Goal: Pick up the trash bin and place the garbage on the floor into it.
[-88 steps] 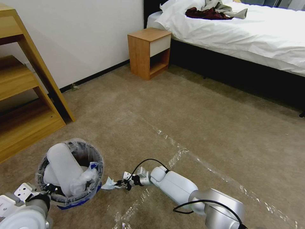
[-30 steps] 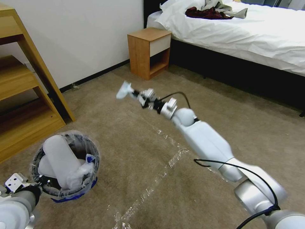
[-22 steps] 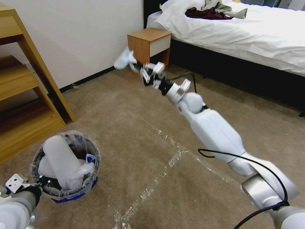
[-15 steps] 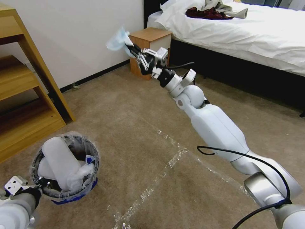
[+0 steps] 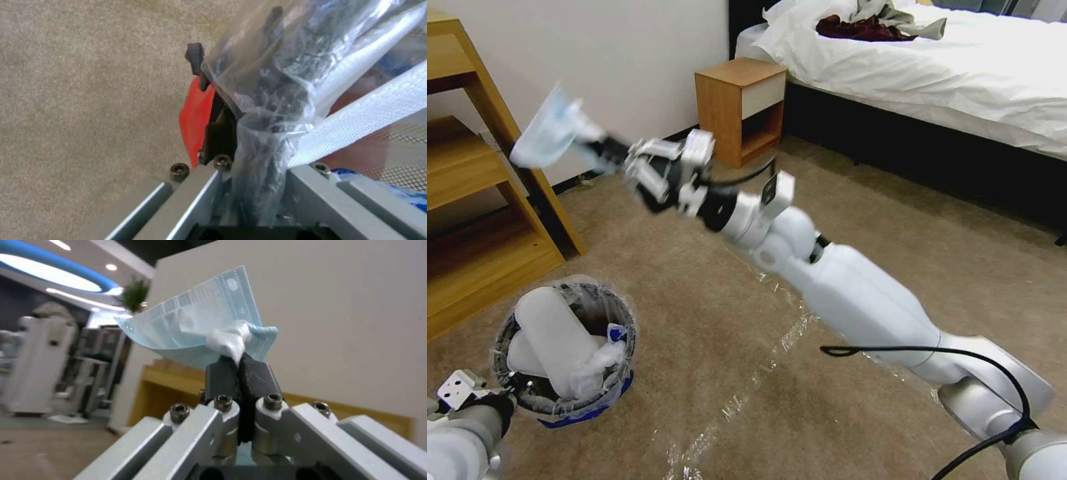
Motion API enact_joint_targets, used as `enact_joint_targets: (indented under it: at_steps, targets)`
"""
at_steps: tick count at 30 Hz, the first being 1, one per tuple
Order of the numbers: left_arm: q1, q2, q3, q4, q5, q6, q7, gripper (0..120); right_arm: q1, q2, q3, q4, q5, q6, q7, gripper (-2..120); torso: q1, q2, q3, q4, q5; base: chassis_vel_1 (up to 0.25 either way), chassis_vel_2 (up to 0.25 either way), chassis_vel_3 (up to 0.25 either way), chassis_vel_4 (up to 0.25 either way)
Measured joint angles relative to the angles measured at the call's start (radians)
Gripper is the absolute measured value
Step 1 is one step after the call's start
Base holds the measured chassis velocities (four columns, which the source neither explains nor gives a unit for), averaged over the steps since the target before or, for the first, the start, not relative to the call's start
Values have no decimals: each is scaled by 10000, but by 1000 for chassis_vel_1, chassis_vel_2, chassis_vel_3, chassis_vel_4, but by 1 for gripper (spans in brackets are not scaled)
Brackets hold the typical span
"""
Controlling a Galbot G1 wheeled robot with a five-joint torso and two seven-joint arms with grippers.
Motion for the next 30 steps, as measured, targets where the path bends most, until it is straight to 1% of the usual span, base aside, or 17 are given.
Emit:
enact_joint_targets:
  at_steps: [2, 7, 10, 13, 16, 30]
  targets:
    - [0, -19, -18, 0, 11, -1, 1, 0, -97, -59, -520, 218, -135, 45, -38, 0, 0, 0, 0, 0, 0, 0, 0, 0, 0]
    - [6, -60, -21, -3, 36, -1, 0, 0, -265, -183, -1132, 304, -454, 169, -90, 0, 0, 0, 0, 0, 0, 0, 0, 0, 0]
    - [8, -71, -24, -18, 55, -1, 1, 0, -552, -309, -1770, -63, -1132, 493, -294, 0, 0, 0, 1, -1, 1, 0, 0, 0, 0]
    - [12, -68, -27, -23, 57, -1, 1, 0, -613, -319, -1870, -229, -1281, 560, -351, 0, 0, 0, 1, -1, 2, 0, 0, 0, 0]
    - [41, -61, -30, -62, 59, -1, 1, 0, -699, -302, -1965, -754, -1644, 742, -506, 0, 0, 0, 1, -1, 2, 0, 0, 0, 0]
    - [105, -161, 45, -145, 107, 17, 3, 0, -1067, -410, -1931, -1711, -2398, 1112, -741, 0, 0, 0, 1, -1, 2, 0, 0, 0, 0]
